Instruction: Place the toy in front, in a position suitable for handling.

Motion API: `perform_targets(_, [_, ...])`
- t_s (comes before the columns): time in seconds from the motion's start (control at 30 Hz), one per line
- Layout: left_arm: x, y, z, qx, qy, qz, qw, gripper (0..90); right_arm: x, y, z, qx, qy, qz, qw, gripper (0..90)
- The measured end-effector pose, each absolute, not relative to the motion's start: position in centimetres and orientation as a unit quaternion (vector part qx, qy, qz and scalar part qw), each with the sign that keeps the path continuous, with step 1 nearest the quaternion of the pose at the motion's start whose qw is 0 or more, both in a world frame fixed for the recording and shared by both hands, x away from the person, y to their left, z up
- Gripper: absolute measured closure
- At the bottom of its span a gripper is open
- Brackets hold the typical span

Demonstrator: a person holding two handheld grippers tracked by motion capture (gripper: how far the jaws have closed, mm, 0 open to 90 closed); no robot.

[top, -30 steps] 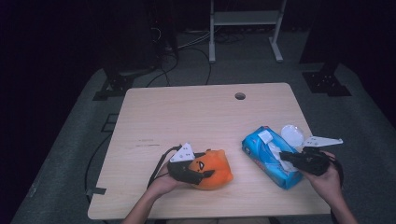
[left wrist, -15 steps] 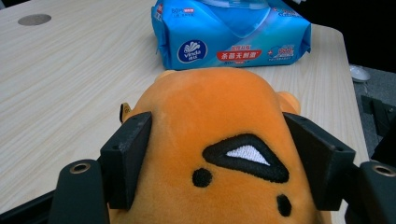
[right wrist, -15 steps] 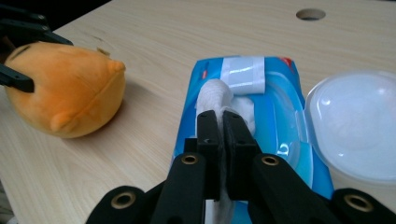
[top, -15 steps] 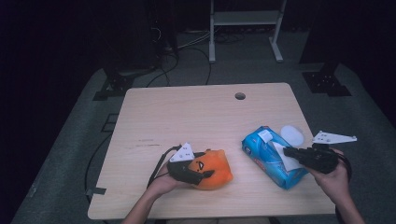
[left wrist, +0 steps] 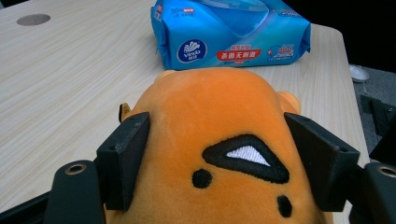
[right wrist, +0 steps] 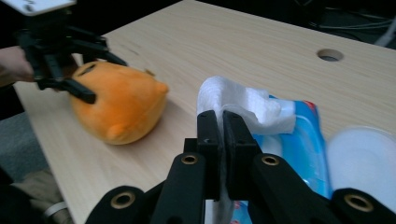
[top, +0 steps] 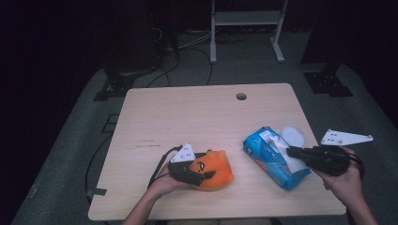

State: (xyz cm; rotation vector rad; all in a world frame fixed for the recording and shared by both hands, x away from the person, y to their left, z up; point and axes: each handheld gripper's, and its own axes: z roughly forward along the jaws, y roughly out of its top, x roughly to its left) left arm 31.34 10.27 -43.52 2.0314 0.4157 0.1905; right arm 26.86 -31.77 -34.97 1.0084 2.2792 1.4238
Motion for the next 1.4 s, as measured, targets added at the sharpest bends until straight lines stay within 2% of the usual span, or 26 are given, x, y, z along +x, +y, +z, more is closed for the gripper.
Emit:
perform_targets(0.5, [31.1, 10.3, -43.6, 0.844, 0.159, 0.087, 0.505, 23.6, 26.9, -22.7, -35.9, 0.244, 0.835, 0.494, 0.017, 85.8])
perform_targets(0.73, [30.9, 10.1, -43.6, 0.847, 0.143, 0.091, 0.504, 22.3, 28.5, -19.7, -36.7, 0.217, 0.854, 0.473, -0.02, 85.7])
perform_targets(0.83, [30.8, 10.0, -43.6, 0.847, 0.138, 0.091, 0.505, 21.9, 29.6, -18.8, -37.5, 0.221, 0.857, 0.466, -0.018, 85.7])
perform_targets(1.07, [30.7, 10.2, -43.7, 0.849, 0.132, 0.091, 0.504, 21.5, 30.3, -16.5, -39.1, 0.208, 0.867, 0.451, 0.024, 83.8])
perform_targets(1.27, [30.8, 10.1, -43.8, 0.852, 0.127, 0.081, 0.502, 20.3, 29.7, -15.4, -40.2, 0.18, 0.877, 0.441, 0.053, 72.6])
perform_targets(1.4, [30.9, 10.3, -43.9, 0.855, 0.125, 0.072, 0.499, 19.9, 29.6, -14.6, -40.7, 0.167, 0.879, 0.441, 0.066, 69.9])
